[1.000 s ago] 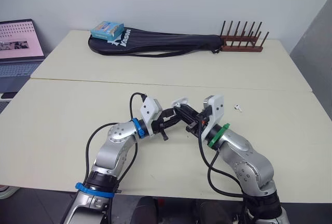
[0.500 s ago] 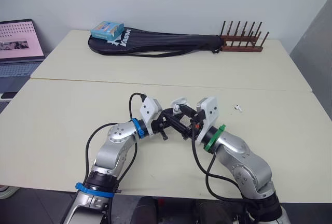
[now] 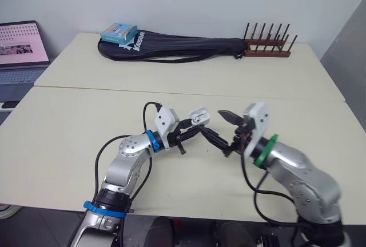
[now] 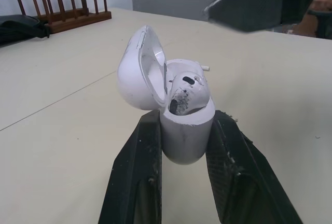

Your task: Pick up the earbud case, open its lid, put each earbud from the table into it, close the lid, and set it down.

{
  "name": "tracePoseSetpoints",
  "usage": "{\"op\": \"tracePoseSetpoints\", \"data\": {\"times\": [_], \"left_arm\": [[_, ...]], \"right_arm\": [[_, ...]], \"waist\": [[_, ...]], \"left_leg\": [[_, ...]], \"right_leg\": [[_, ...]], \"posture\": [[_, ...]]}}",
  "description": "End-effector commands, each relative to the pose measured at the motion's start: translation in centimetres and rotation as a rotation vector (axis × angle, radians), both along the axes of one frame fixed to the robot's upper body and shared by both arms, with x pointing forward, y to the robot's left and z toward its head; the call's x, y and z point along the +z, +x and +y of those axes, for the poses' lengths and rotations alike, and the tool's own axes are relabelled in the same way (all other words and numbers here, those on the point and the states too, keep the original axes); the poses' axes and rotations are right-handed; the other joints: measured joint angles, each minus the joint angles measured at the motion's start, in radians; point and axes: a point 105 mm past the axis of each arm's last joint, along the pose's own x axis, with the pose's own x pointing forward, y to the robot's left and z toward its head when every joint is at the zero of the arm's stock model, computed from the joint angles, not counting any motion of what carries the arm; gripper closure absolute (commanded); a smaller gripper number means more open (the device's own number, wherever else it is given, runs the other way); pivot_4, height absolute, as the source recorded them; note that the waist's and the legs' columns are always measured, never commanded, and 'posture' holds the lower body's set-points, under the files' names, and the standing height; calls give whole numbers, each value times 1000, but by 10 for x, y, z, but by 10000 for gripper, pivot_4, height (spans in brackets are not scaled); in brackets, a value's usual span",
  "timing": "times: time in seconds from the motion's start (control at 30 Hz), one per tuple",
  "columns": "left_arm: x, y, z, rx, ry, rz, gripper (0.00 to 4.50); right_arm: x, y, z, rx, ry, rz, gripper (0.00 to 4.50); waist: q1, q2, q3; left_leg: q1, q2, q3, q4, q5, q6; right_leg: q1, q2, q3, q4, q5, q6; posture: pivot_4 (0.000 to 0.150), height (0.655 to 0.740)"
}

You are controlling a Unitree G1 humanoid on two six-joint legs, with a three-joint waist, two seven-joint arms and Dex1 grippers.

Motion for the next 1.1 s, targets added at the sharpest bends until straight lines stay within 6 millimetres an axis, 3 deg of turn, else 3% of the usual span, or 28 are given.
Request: {"op": "tracePoseSetpoints", "data": {"times": [0.03,0.13,0.2,0.43,0.63,0.8,1.1], "left_arm": [[15,-2,-2,-19,-18,-66,37074],[13,-2,1,-17,0,-75,37074],[12,-2,2,-17,6,-76,37074],[10,-3,4,-12,14,-84,37074],[10,-2,5,-1,11,-85,37074],[10,-2,5,2,11,-84,37074],[9,-4,2,-10,14,-78,37074]], "right_arm": [[5,-6,-48,-86,-131,-54,0],[-4,-2,-98,-217,-260,-19,0],[-7,-4,-120,-253,-323,-2,0],[-29,-29,-179,-245,-540,118,0],[-42,-33,-229,-397,-502,180,0],[-42,-21,-236,-456,-463,147,0],[-43,42,-181,-342,-376,86,0]], "waist": [[4,0,0],[4,0,0],[2,0,0],[1,0,0],[1,0,0],[-1,0,0],[-2,0,0]], "left_leg": [[0,0,0,0,0,0],[-3,-2,-2,-1,0,0],[-3,-2,-1,-1,0,0],[-2,-2,-2,-2,0,0],[-1,-3,0,0,0,0],[-1,-2,1,-1,0,0],[1,-2,3,0,0,0]], "right_leg": [[0,0,0,-2,0,0],[1,-1,-2,-6,0,0],[1,-2,-1,-7,0,0],[1,-1,-1,-7,0,0],[2,-2,1,-7,0,1],[2,-1,1,-7,0,1],[3,-1,4,-6,1,1]], "posture": [[1500,6787],[1500,6787],[1500,6787],[1500,6787],[1500,6787],[1500,6787],[1500,6787]]}}
